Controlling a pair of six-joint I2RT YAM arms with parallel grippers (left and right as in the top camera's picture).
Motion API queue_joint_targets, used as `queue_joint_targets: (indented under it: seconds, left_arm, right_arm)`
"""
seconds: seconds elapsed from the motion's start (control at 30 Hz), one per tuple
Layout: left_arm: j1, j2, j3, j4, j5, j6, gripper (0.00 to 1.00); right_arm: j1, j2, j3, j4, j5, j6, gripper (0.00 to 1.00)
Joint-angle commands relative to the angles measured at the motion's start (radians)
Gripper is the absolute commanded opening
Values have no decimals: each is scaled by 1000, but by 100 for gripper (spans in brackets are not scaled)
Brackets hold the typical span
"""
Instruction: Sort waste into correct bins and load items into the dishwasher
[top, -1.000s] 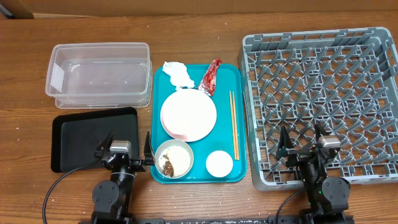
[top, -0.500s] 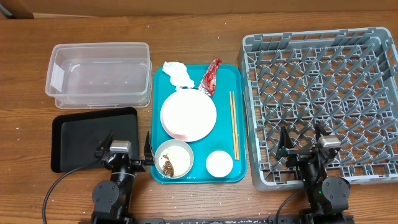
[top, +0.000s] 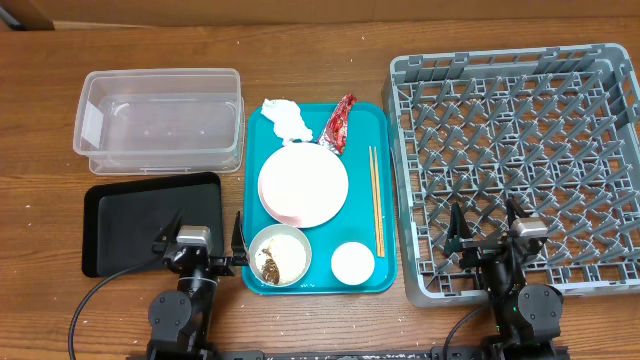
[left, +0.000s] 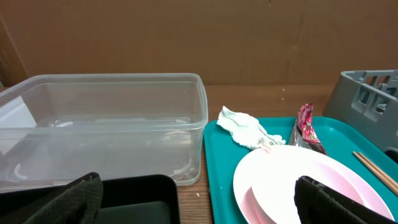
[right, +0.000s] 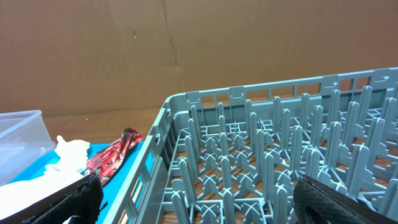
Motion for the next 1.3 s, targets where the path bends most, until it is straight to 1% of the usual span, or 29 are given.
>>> queue_joint_targets:
  seconds: [0.0, 0.17, 0.27, 0.33, 0.5, 0.6, 0.63, 0.7, 0.8, 0.83, 0.97, 1.07, 1.13, 1.27]
  left_arm:
    - [10, -7, -3, 6, -19, 20, 100]
    - [10, -7, -3, 5, -32, 19, 100]
    - [10, -7, -3, 5, -5, 18, 100]
    - [10, -7, -3, 3, 57, 11, 100]
    - [10, -7, -3, 20, 271, -14, 100]
    - [10, -7, -3, 24, 307, -76, 100]
    - [10, -7, -3, 27, 308, -119, 100]
    - [10, -7, -3, 48, 346, -167, 100]
    - [10, -7, 10, 96, 455, -178, 100]
    - [10, -6, 24, 93, 468, -179, 100]
    - [10, 14, 154, 9, 507, -182, 100]
    - [10, 78, 296, -82, 505, -163, 100]
    - [10, 161, 395, -147, 504, -157, 100]
    - [9, 432, 613, -350, 552, -158, 100]
  right_arm:
    - [-5, -8, -10, 8, -5, -3, 100]
    - [-5, -8, -10, 8, -5, -3, 100]
    - [-5, -8, -10, 8, -6, -2, 100]
    - [-5, -8, -10, 8, -16, -2, 100]
    - [-5, -8, -10, 7, -58, -2, 100]
    - [-5, -8, -10, 9, -89, -1, 100]
    - [-5, -8, -10, 13, -123, 34, 100]
    - [-5, -8, -10, 25, -172, 111, 100]
    - [-5, -8, 3, 32, -273, 176, 100]
    - [-5, -8, 16, 31, -300, 183, 100]
    - [-5, 0, 96, 19, -345, 183, 100]
    - [-5, 45, 205, -62, -344, 183, 100]
    - [-5, 111, 305, -156, -333, 182, 100]
    - [-5, 315, 532, -353, -332, 182, 100]
